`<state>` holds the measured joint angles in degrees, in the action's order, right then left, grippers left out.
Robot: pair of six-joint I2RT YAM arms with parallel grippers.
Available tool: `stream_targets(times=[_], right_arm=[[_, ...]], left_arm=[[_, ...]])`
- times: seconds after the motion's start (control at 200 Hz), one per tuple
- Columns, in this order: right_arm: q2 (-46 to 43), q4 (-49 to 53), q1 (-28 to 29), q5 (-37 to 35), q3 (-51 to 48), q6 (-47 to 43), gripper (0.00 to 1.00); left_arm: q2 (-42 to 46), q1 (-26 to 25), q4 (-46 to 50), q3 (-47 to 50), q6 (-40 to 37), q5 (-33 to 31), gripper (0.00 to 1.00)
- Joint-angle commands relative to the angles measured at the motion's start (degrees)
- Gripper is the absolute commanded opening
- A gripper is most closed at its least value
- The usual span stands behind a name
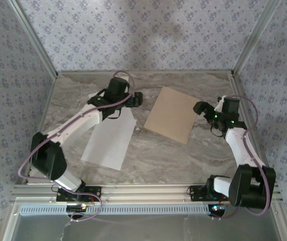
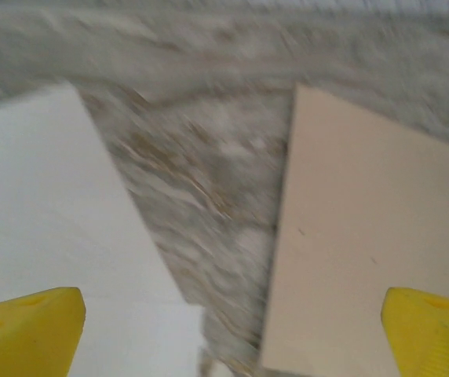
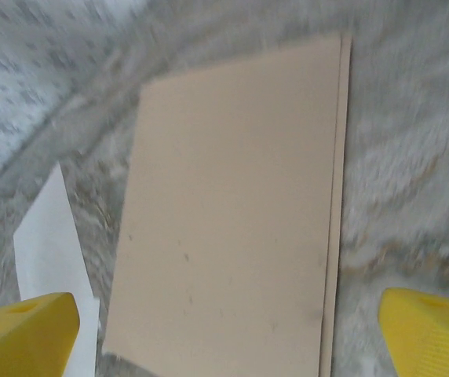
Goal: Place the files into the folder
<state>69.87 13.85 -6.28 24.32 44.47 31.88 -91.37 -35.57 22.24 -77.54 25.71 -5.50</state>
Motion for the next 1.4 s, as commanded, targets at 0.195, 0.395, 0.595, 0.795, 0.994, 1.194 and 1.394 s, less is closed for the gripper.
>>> stream_targets(times=[0.195,0.395,0.595,0.795,0.994,1.194,1.394], right_arm=[[11.89,3.47,4.20,6.70,1.18,2.52,0.99],[18.27,2.74,6.17,6.86,2.79,2.33,0.88],[21.24,4.59,7.68,4.58,5.59,0.93,0.81],[22.43,7.34,8.47,1.44,7.66,-0.50,0.78],[23.07,8.85,8.70,-0.86,8.35,-1.18,0.77],[24.33,9.81,8.66,-1.37,8.76,-1.60,0.78],[25.46,8.87,8.69,0.63,9.06,-1.73,0.78]], left_arm=[[-12.86,-1.69,10.79,-8.62,5.91,14.34,0.92],[-18.85,-0.95,12.14,-13.12,4.87,17.64,0.92],[-22.20,0.01,14.67,-16.45,5.12,17.70,0.90],[-24.72,0.50,16.25,-18.71,5.04,17.80,0.90],[-28.18,0.41,20.47,-22.91,4.94,19.18,0.89],[-30.41,0.37,21.52,-25.34,4.91,19.71,0.90],[-32.22,-0.13,22.32,-27.48,4.94,20.54,0.90]])
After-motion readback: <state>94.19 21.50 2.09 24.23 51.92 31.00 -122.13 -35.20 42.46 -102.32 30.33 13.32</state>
